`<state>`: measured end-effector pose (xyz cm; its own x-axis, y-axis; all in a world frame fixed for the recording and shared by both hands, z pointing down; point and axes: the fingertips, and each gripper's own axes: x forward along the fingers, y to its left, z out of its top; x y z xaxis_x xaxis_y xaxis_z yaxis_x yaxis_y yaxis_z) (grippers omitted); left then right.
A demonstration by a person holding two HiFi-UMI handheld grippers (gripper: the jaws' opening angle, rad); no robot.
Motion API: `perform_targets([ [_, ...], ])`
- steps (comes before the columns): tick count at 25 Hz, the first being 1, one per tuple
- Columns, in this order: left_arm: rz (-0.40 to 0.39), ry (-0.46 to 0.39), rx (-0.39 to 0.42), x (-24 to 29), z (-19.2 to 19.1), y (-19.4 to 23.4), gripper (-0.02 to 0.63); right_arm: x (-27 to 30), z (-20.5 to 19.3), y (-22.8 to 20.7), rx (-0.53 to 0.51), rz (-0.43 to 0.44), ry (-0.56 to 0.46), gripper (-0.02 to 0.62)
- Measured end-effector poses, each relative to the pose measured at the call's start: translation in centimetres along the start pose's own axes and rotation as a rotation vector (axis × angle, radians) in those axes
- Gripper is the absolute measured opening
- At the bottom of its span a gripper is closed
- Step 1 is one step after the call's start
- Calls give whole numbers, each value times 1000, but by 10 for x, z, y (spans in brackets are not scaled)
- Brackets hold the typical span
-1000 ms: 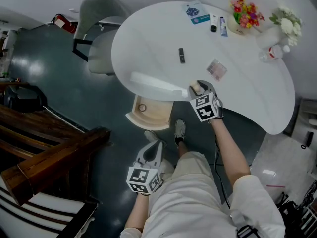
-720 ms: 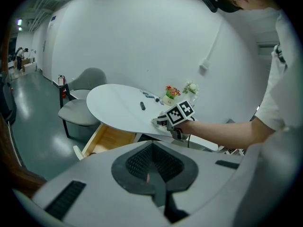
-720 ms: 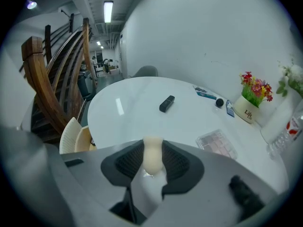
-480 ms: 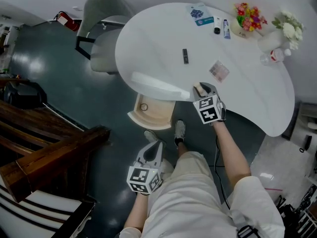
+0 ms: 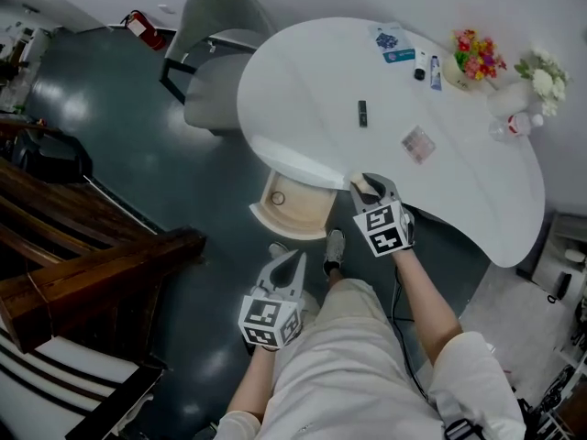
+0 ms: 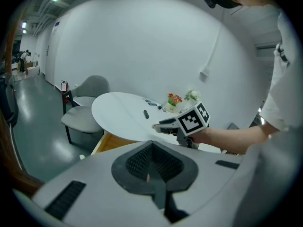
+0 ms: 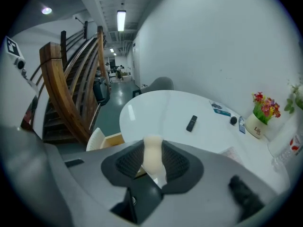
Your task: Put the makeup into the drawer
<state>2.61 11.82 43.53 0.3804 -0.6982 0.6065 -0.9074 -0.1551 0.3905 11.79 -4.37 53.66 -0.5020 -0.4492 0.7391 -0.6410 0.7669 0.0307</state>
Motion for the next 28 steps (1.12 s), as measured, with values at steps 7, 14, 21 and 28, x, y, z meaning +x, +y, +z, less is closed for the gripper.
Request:
perform_targets([
  [7,5,-21,5,-16,11,22,9,2,25,70,-58,104,-6,118],
  [14,-7,-16,16,-27,12,53,9,18,35,131,-99,185,4,120],
  [21,-42,21,49,-25,2,90,9,66,21,176,-137,245,47,123],
  [28,-62,58,174,-14,-8,132,9,141,-6,197,-227,253,112,126],
])
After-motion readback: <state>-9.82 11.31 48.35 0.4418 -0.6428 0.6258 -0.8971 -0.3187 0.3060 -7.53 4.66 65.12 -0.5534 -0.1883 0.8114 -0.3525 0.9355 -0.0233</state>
